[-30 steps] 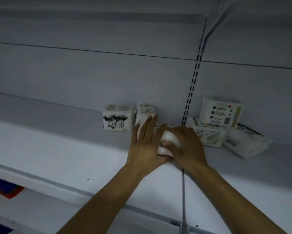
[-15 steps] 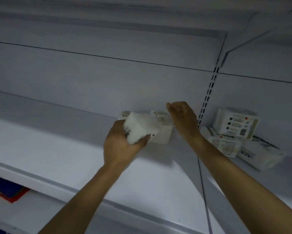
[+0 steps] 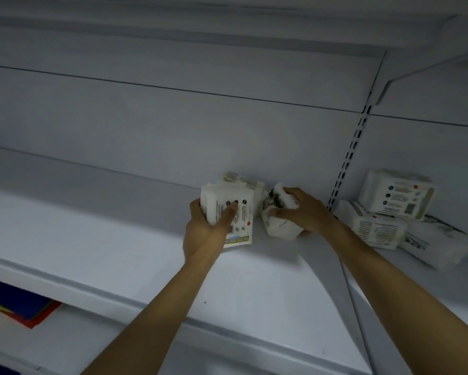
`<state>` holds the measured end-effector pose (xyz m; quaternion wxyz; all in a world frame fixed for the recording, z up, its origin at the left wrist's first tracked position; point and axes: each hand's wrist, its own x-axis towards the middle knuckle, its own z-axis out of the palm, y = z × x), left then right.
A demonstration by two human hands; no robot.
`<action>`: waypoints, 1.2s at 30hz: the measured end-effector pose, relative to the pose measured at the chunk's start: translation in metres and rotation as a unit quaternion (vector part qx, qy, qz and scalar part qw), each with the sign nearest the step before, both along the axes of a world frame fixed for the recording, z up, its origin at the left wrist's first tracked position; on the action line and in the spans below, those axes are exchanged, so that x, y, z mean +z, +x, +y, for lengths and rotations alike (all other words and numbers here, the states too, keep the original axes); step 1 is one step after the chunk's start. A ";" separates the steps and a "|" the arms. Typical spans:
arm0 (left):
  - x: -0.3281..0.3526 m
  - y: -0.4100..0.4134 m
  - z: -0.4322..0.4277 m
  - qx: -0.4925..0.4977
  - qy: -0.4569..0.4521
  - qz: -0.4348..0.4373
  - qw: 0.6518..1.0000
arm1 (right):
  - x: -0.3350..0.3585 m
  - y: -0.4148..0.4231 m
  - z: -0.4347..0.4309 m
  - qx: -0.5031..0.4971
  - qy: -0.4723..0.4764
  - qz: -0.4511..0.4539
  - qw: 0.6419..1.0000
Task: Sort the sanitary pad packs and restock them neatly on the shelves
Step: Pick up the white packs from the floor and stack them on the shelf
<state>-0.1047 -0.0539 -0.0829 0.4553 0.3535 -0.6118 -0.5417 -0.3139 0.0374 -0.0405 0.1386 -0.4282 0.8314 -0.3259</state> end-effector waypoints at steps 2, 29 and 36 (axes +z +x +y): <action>0.004 0.001 0.003 0.010 0.009 0.012 1.000 | -0.004 0.008 0.018 0.004 -0.038 -0.027 0.999; 0.003 0.237 0.129 0.161 0.147 0.195 0.956 | -0.029 0.259 0.073 0.241 -0.169 -0.722 0.626; -0.037 0.335 0.112 0.245 0.185 0.238 0.921 | -0.071 0.363 0.023 0.328 -0.076 -0.546 0.767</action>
